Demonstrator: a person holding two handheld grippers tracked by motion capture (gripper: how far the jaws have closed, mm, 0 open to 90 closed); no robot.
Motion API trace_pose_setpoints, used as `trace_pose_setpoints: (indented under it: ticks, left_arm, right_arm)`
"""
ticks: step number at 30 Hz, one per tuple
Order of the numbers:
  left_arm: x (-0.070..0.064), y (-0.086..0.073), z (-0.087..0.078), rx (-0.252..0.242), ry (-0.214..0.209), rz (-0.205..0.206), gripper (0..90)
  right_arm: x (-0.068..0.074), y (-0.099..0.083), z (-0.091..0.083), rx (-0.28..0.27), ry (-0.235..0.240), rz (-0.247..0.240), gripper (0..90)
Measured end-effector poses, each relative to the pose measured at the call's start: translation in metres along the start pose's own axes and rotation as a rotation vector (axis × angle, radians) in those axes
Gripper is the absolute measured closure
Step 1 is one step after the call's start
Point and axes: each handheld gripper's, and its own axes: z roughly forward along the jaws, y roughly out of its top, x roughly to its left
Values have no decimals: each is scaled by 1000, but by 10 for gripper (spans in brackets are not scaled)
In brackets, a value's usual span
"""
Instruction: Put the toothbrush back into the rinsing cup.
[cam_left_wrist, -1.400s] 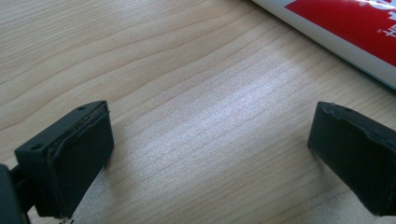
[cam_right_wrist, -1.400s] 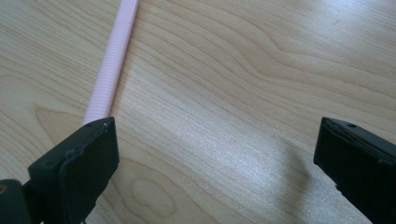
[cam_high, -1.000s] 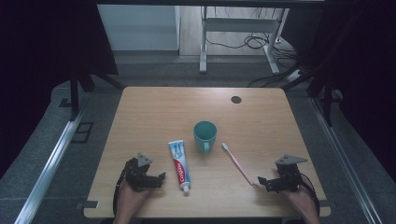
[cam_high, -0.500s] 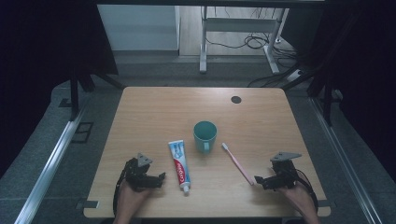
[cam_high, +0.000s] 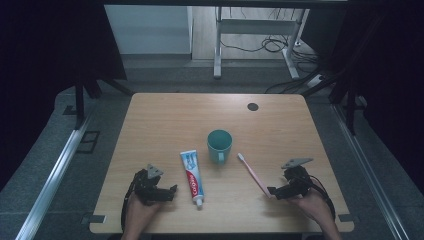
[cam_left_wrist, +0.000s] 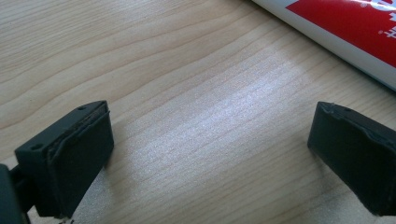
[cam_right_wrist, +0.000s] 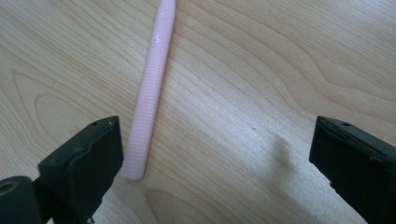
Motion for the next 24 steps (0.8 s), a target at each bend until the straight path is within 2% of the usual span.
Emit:
trace_pose_setpoints:
  ticks: [5,11,24]
  left_arm:
    - [0,0,0,0,0,0,3]
    - [0,0,0,0,0,0,3]
    - [0,0,0,-2,0,-2,3]
  right_arm:
    - [1,8,1,12,9,-7,122]
    - [2,15,3,38,16,-17,164]
    - [10,37,12,127,53,-29,279]
